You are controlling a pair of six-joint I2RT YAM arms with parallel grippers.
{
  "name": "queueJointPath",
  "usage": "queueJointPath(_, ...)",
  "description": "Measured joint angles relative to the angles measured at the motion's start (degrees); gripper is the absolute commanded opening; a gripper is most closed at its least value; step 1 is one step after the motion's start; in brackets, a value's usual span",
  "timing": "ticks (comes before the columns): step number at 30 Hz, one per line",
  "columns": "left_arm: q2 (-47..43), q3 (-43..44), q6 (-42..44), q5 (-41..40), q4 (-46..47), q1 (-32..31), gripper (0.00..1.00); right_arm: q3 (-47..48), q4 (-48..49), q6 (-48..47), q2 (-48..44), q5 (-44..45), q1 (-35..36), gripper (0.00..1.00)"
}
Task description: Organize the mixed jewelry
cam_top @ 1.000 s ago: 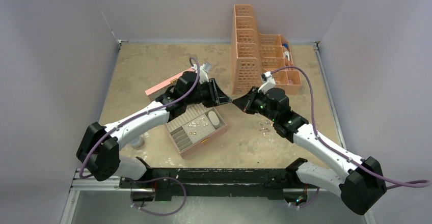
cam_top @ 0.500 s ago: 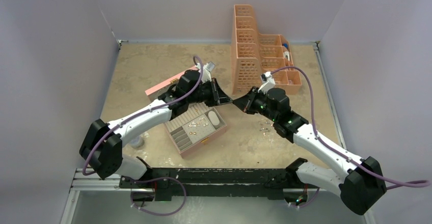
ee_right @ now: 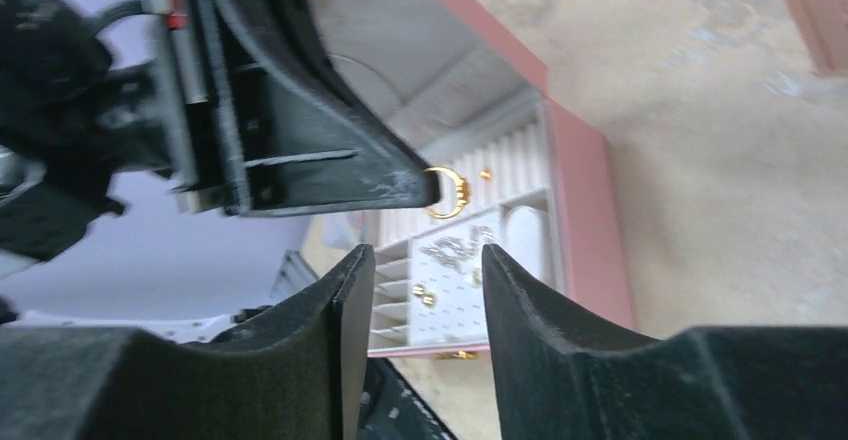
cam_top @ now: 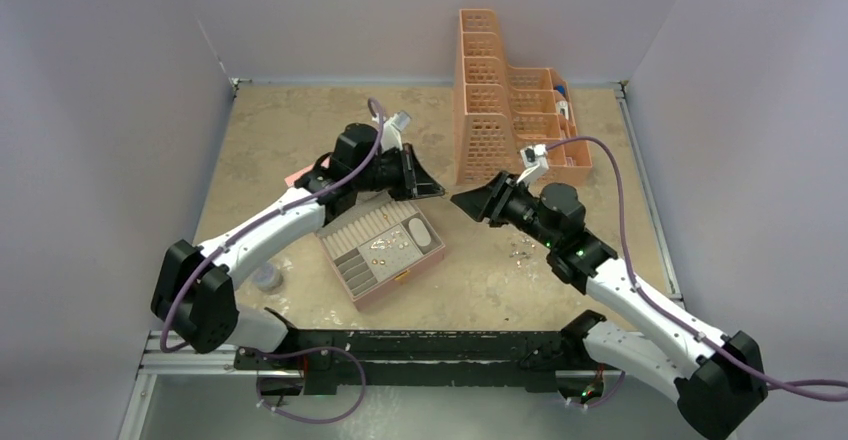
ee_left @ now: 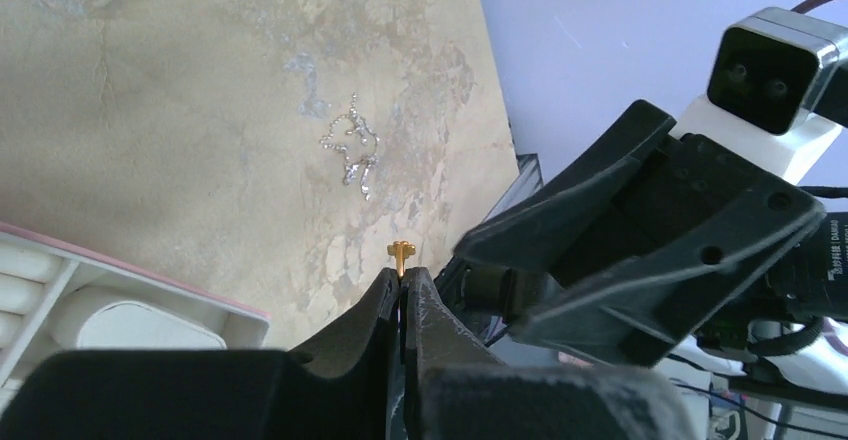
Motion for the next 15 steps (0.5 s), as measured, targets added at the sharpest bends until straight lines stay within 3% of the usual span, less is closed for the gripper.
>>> queueJointPath(8, -3.58, 0.66, -0.09, 12.76, 1.27, 5.33, 0.00, -1.90, 12.74, 5.53, -2.67, -3.52, 0.04, 0.61)
queueJointPath(15, -6.58, 0.24, -8.00, 25.81, 12.76, 8.50, 0.00, -3.06, 23.37, 14.73, -1.66, -4.48, 0.04, 0.61)
